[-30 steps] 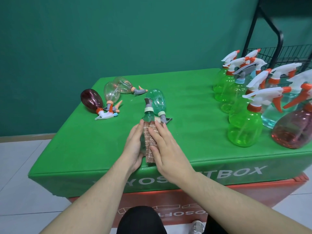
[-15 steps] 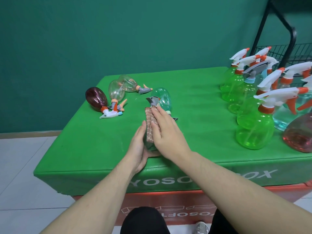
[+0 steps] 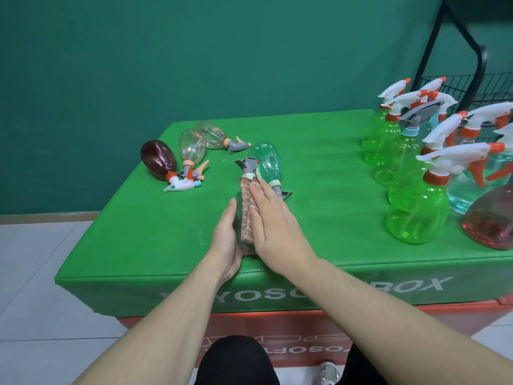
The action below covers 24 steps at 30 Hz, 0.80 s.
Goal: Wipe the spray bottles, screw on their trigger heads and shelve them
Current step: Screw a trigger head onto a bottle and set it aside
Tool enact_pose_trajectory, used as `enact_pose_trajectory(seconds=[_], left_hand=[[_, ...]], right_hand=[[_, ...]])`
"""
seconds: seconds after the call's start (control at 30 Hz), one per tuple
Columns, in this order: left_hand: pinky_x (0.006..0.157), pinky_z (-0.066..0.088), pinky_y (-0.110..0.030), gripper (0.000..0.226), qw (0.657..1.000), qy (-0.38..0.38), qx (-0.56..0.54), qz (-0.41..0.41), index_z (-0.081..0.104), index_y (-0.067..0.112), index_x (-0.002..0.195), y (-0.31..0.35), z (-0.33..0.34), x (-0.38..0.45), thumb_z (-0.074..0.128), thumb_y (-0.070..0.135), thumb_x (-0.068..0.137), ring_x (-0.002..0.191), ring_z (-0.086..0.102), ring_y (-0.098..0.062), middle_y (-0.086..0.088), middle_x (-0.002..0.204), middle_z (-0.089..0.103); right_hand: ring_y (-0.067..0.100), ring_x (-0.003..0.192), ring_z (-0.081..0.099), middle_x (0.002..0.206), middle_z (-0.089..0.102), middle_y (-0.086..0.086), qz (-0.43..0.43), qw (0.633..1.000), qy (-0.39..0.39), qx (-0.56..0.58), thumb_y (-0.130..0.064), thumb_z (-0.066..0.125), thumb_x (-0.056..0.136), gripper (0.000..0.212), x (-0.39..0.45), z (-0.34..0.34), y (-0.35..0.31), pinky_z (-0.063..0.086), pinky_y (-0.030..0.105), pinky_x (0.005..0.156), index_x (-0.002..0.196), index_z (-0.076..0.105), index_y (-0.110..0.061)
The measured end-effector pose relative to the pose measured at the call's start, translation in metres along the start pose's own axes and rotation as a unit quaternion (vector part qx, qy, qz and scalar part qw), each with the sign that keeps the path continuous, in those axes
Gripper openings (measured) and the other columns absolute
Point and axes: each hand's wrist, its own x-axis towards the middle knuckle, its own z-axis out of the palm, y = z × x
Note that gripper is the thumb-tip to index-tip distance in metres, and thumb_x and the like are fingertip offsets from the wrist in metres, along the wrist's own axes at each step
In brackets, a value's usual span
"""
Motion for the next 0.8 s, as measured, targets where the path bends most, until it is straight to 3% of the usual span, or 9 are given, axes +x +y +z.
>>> enact_pose_trajectory(seconds=[0.1, 0.2, 0.33, 0.5, 0.6, 0.7, 0.73, 0.8], left_hand=[[0.088, 0.057, -0.037, 0.048, 1.0, 0.008, 0.007, 0.015, 0.067, 0.019, 0.13, 0.0, 0.0, 0.001, 0.035, 0.048, 0.109, 0.111, 0.073, -0.019, -0.007, 0.124, 0.075], [0.105, 0.052, -0.046, 0.059, 0.999, 0.004, 0.017, 0.04, 0.058, 0.014, 0.141, -0.004, -0.001, 0.006, 0.055, 0.056, 0.099, 0.122, 0.067, -0.028, -0.014, 0.134, 0.068], [0.085, 0.059, -0.039, 0.061, 0.998, 0.006, -0.002, 0.067, 0.054, 0.017, 0.135, -0.005, -0.002, 0.006, 0.068, 0.049, 0.086, 0.1, 0.074, -0.021, -0.006, 0.112, 0.077], [0.087, 0.054, -0.04, 0.053, 0.997, -0.004, 0.013, 0.074, 0.056, 0.02, 0.124, -0.006, -0.001, 0.003, 0.068, 0.049, 0.081, 0.089, 0.072, -0.018, 0.002, 0.092, 0.078], [0.084, 0.058, -0.037, 0.045, 0.998, 0.003, 0.006, 0.061, 0.058, 0.015, 0.128, -0.004, -0.002, 0.004, 0.063, 0.046, 0.095, 0.094, 0.073, -0.02, -0.004, 0.103, 0.077], [0.104, 0.053, -0.045, 0.062, 0.999, -0.016, 0.004, 0.041, 0.057, 0.011, 0.142, -0.004, -0.004, 0.005, 0.061, 0.054, 0.097, 0.124, 0.065, -0.033, -0.016, 0.132, 0.069], [0.109, 0.049, -0.047, 0.064, 0.999, -0.027, -0.002, 0.036, 0.057, 0.011, 0.143, -0.005, -0.004, 0.005, 0.059, 0.055, 0.097, 0.129, 0.062, -0.033, -0.017, 0.136, 0.067], [0.105, 0.051, -0.04, 0.052, 0.999, -0.019, 0.002, 0.034, 0.062, 0.014, 0.138, -0.004, -0.004, 0.005, 0.047, 0.051, 0.104, 0.126, 0.065, -0.026, -0.013, 0.133, 0.069]], right_hand=[[0.013, 0.155, 0.007, 0.169, 0.008, -0.006, -0.008, 1.0, -0.024, -0.016, -0.044, 0.017, 0.103, 0.06, -0.016, -0.002, 0.004, 0.016, 0.053, 0.124, 0.16, 0.019, -0.025], [0.01, 0.155, -0.003, 0.169, -0.001, -0.011, -0.01, 0.999, -0.046, -0.013, -0.047, 0.014, 0.102, 0.062, -0.027, -0.003, 0.007, 0.01, 0.054, 0.125, 0.161, 0.013, -0.029], [0.008, 0.154, -0.011, 0.168, -0.011, -0.013, -0.02, 0.998, -0.064, -0.021, -0.048, 0.013, 0.102, 0.063, -0.038, -0.005, 0.008, 0.006, 0.052, 0.126, 0.162, 0.012, -0.027], [0.006, 0.153, -0.014, 0.166, -0.015, -0.016, -0.023, 0.997, -0.063, -0.027, -0.046, 0.015, 0.103, 0.061, -0.048, -0.004, 0.012, 0.004, 0.049, 0.127, 0.161, 0.01, -0.027], [0.01, 0.154, -0.012, 0.168, -0.009, -0.01, -0.027, 0.997, -0.062, -0.026, -0.042, 0.019, 0.104, 0.06, -0.043, -0.004, 0.006, 0.005, 0.048, 0.127, 0.161, 0.012, -0.026], [0.016, 0.156, -0.006, 0.17, 0.001, -0.005, -0.041, 0.998, -0.037, -0.012, -0.039, 0.023, 0.105, 0.058, -0.035, -0.001, 0.0, 0.01, 0.047, 0.127, 0.16, 0.02, -0.022], [0.017, 0.156, -0.004, 0.17, 0.005, -0.003, -0.042, 0.999, -0.025, -0.004, -0.039, 0.023, 0.104, 0.058, -0.032, 0.0, -0.002, 0.011, 0.046, 0.127, 0.16, 0.023, -0.02], [0.019, 0.156, 0.0, 0.169, 0.011, 0.001, -0.04, 0.999, -0.005, 0.006, -0.038, 0.024, 0.104, 0.059, -0.024, 0.0, -0.006, 0.01, 0.041, 0.127, 0.158, 0.029, -0.014]])
